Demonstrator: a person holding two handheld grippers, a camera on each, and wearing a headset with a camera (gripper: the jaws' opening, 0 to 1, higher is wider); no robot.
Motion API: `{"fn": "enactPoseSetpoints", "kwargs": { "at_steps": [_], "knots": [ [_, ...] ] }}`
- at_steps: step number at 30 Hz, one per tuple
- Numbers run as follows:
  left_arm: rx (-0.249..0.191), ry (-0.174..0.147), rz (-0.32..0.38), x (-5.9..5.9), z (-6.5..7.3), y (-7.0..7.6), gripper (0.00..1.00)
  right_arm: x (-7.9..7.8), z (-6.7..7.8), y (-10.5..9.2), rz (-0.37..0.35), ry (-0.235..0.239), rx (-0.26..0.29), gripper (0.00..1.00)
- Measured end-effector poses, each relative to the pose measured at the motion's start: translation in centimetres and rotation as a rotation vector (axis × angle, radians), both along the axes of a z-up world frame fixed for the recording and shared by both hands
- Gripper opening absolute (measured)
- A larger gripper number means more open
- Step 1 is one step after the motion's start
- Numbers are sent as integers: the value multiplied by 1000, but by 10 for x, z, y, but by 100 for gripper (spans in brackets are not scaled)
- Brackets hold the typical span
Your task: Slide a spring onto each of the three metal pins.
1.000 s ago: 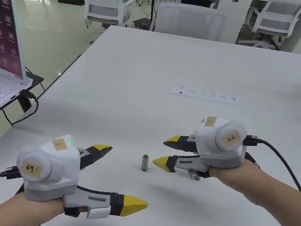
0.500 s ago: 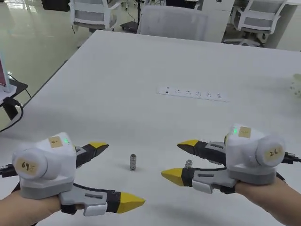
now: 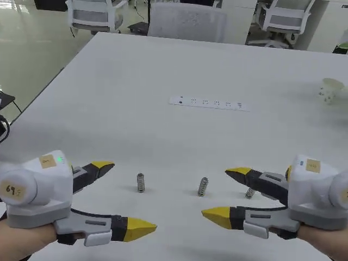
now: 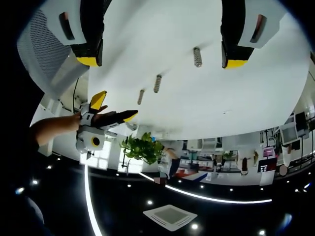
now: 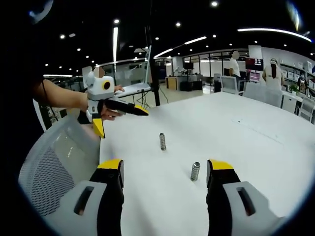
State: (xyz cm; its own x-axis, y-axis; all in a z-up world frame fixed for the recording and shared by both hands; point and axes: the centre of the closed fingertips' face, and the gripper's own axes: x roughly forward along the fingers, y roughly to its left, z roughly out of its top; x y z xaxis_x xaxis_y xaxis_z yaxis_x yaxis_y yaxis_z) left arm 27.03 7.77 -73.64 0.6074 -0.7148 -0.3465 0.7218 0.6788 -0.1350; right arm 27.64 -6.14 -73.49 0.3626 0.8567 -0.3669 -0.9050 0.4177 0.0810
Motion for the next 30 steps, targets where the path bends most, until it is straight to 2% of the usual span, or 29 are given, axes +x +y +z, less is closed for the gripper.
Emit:
{"fn": "enactPoseSetpoints", "kwargs": {
  "at_steps": [2, 5, 10, 15, 17, 22, 27, 30],
  "knots": [
    [0, 6, 8, 0, -1, 2, 98, -2, -6, -7, 5, -18, -28, 73],
    [0, 14, 10, -2, -3, 3, 98, -4, -11, -15, -2, -11, -41, 81],
    [-5, 20, 3, -5, -5, 0, 98, -5, -9, -30, -46, 12, -8, 87],
    [-14, 20, 3, -4, -5, -2, 98, -1, -12, -46, -90, -1, -25, 92],
    [-14, 13, 6, -3, -5, -2, 98, 1, -12, -51, -115, 7, -13, 96],
    [0, 8, -3, -7, -7, -2, 98, 5, -9, -58, -142, 3, 17, 99],
    [0, 2, 2, -11, -6, 1, 98, 5, -13, -59, -127, -4, -12, 99],
    [-1, -9, 19, -10, -4, 6, 98, 4, -14, -58, -125, 7, -6, 99]
  ]
}}
